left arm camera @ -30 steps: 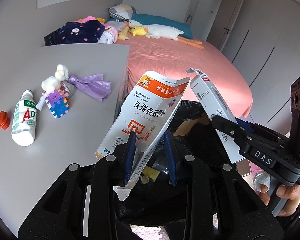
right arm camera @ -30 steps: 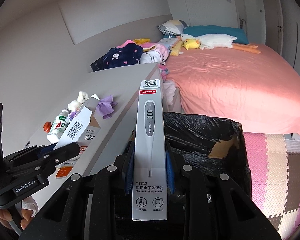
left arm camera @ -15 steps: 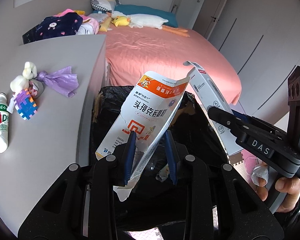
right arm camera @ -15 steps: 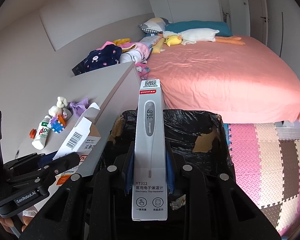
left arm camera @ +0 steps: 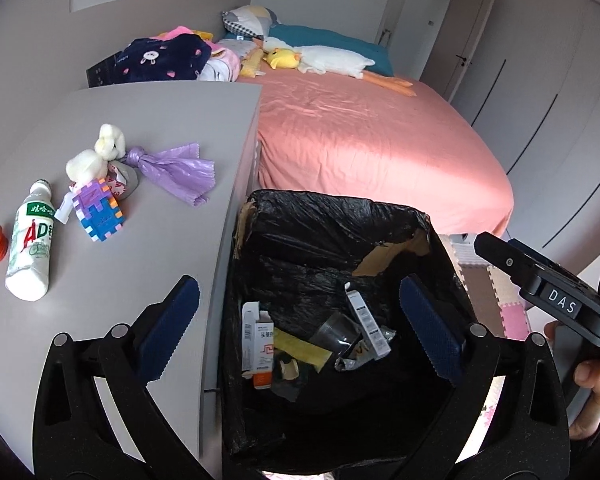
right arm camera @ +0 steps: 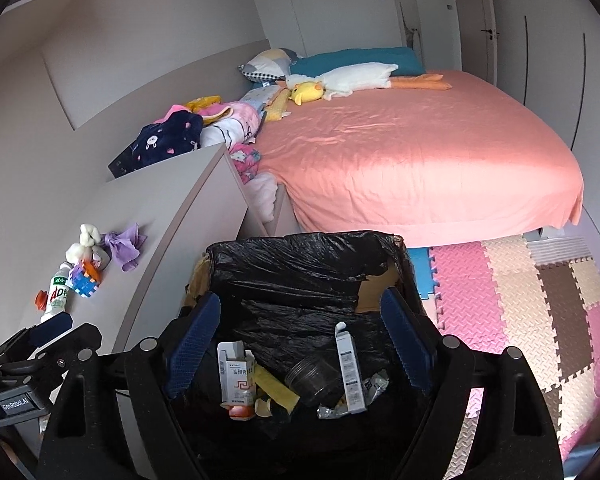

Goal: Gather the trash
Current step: 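Open the left tool over the bin while the right tool opens too, then move the left tool to the white AD bottle while the right tool approaches the purple bag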

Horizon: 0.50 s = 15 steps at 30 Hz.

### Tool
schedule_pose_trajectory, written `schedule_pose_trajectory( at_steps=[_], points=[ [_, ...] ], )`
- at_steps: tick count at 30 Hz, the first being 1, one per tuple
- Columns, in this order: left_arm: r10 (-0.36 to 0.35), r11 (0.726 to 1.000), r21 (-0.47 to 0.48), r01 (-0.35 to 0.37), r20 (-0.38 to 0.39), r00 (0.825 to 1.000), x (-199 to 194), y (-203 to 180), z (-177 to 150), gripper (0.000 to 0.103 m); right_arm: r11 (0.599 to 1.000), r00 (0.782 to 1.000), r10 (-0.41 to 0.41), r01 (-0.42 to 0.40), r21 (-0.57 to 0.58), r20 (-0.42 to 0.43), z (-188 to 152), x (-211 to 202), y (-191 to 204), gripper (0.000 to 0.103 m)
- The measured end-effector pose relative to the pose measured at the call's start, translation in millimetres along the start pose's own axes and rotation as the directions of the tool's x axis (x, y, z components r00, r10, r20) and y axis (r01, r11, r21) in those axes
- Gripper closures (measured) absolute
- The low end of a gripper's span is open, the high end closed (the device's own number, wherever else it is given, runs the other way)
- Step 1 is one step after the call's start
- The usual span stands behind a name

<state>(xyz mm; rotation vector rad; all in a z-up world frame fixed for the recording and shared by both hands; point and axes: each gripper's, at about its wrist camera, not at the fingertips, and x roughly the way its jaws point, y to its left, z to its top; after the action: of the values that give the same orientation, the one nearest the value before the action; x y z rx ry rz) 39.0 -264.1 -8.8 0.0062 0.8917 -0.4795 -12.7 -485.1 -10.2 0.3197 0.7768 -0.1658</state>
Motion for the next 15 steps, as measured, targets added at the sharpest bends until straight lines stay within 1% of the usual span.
schedule_pose_trajectory(
  at_steps=[4, 15],
  points=[
    [0.018, 1.000, -0.003, -0.018, 0.006, 1.000, -2, 6, -4, 0.006, 1.000, 1.000, 0.019, -0.019, -0.020, -0.013, -2, 4, 12, 0.020],
    [0.080, 0.996, -0.049, -0.078, 0.037, 0.996, -15, 45, -4, 0.006, 0.993, 0.997, 0.065, -0.069, -0.095, -0.043, -5, 17, 52, 0.020]
  ],
)
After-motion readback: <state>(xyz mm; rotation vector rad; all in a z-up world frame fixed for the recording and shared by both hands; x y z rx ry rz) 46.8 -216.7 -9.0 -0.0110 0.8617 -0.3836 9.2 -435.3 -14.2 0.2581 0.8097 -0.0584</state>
